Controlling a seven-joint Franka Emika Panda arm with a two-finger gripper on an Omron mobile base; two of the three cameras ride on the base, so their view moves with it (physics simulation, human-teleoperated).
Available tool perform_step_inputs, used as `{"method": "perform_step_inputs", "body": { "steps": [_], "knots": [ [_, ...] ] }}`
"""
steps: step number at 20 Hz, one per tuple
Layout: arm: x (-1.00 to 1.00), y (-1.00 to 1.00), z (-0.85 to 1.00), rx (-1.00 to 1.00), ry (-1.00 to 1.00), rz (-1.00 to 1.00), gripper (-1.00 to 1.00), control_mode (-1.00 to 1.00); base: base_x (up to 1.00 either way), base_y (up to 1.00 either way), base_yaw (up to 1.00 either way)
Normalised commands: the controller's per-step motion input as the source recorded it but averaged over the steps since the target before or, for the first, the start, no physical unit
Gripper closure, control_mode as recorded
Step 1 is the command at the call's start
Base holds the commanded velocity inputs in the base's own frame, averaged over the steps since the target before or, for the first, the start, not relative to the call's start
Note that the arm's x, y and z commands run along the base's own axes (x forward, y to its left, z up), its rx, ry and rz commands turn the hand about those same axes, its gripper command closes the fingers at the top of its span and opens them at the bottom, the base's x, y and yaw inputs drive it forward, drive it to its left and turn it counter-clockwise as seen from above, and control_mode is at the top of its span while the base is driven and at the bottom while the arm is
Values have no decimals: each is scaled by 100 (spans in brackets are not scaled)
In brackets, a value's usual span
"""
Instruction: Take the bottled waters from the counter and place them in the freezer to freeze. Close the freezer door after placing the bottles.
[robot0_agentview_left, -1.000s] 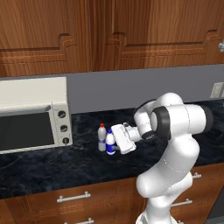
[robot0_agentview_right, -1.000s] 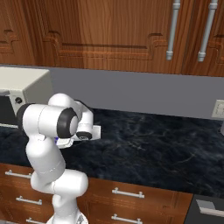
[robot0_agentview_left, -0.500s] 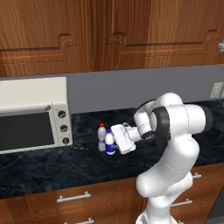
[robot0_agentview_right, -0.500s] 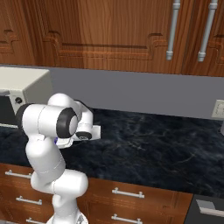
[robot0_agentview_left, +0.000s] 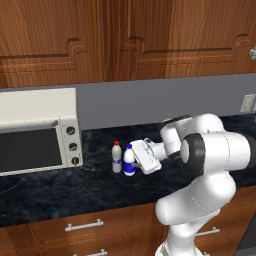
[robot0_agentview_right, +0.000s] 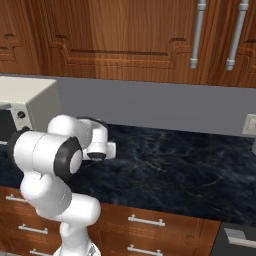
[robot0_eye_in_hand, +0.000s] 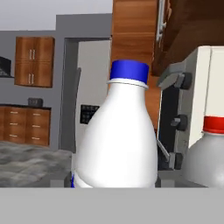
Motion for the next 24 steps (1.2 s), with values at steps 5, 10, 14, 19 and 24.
{"method": "perform_step_inputs", "body": {
  "steps": [5,10,14,19,24],
  "knots": [
    [-60,0,100,4,6,0,100,-100,0,0,0],
    [-59,0,100,0,1,-2,100,-100,0,0,0],
    [-48,0,83,-1,0,-4,100,-100,0,0,0],
    [-63,0,70,0,0,-10,100,-100,0,0,0],
    [-46,-4,63,-3,2,-14,100,-100,0,0,0]
  ]
}}
